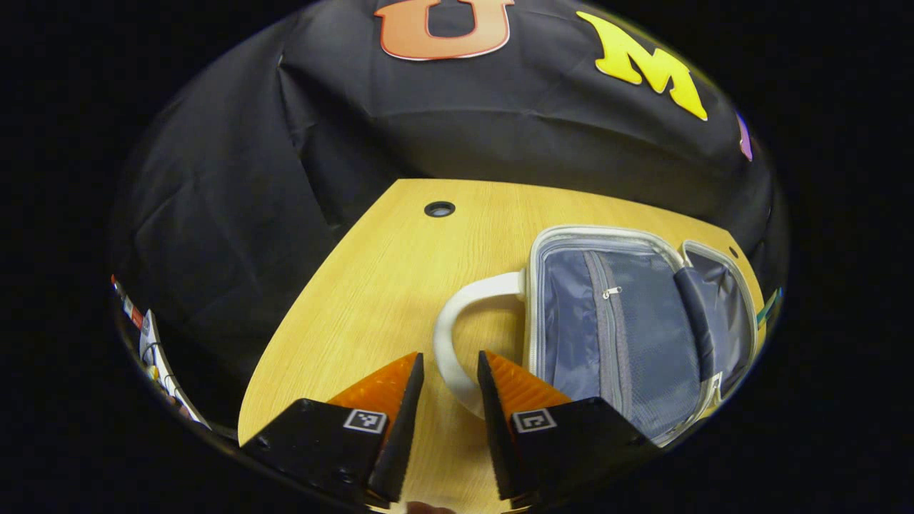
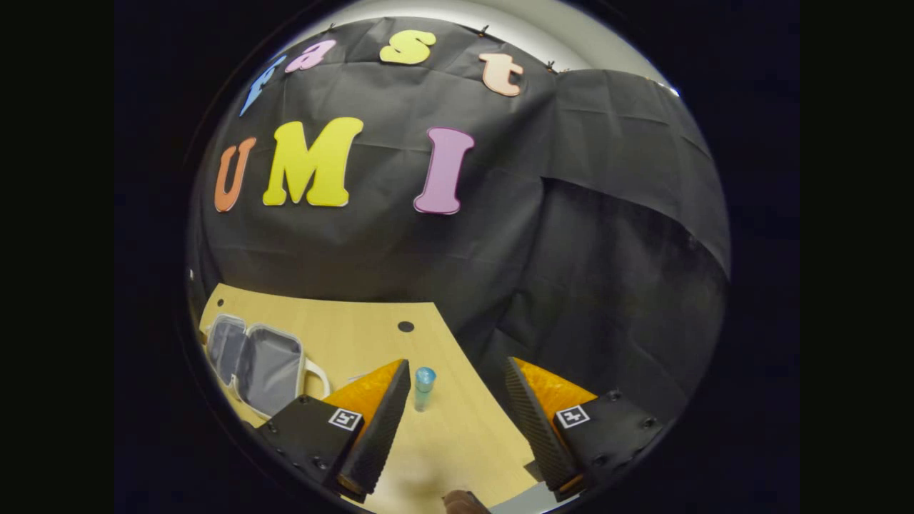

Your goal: First open the suitcase, pack the skin care products into it, and then close the suitcase.

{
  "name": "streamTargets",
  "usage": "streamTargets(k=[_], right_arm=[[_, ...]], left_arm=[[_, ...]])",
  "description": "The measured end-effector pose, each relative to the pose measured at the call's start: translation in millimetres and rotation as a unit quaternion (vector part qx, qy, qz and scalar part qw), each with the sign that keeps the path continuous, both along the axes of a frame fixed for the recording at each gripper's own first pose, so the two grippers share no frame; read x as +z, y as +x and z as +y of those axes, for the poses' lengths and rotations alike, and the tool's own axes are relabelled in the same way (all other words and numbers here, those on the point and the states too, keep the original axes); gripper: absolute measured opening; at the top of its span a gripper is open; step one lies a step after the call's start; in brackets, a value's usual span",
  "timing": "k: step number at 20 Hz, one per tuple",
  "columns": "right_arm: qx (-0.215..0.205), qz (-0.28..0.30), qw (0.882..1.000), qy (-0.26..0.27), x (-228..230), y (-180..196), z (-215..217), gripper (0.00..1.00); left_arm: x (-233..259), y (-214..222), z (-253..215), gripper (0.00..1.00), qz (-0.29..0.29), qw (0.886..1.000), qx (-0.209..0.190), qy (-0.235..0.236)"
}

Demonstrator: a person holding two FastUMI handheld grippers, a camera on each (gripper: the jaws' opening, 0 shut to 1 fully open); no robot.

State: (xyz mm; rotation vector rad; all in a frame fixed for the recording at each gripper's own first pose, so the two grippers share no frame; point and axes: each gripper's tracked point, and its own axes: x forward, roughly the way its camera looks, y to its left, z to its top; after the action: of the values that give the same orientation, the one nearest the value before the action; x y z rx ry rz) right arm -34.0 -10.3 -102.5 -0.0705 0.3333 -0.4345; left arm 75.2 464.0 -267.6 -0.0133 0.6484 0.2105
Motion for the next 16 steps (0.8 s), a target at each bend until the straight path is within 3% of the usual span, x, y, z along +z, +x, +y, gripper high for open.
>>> streamTargets(k=[3,9,16], right_arm=[[0.003,-0.004,1.000,0.010,-5,6,-21,0.80],[0.031,0.002,0.999,0.032,-29,23,-51,0.80],[0.095,0.013,0.995,0.034,-50,42,-74,0.80]], left_arm=[[23,-12,-23,1.00,-0.023,1.000,-0.003,-0.020],[69,-35,-137,1.00,-0.056,0.997,-0.035,-0.047],[89,-36,-335,1.00,-0.080,0.981,-0.141,-0.106]])
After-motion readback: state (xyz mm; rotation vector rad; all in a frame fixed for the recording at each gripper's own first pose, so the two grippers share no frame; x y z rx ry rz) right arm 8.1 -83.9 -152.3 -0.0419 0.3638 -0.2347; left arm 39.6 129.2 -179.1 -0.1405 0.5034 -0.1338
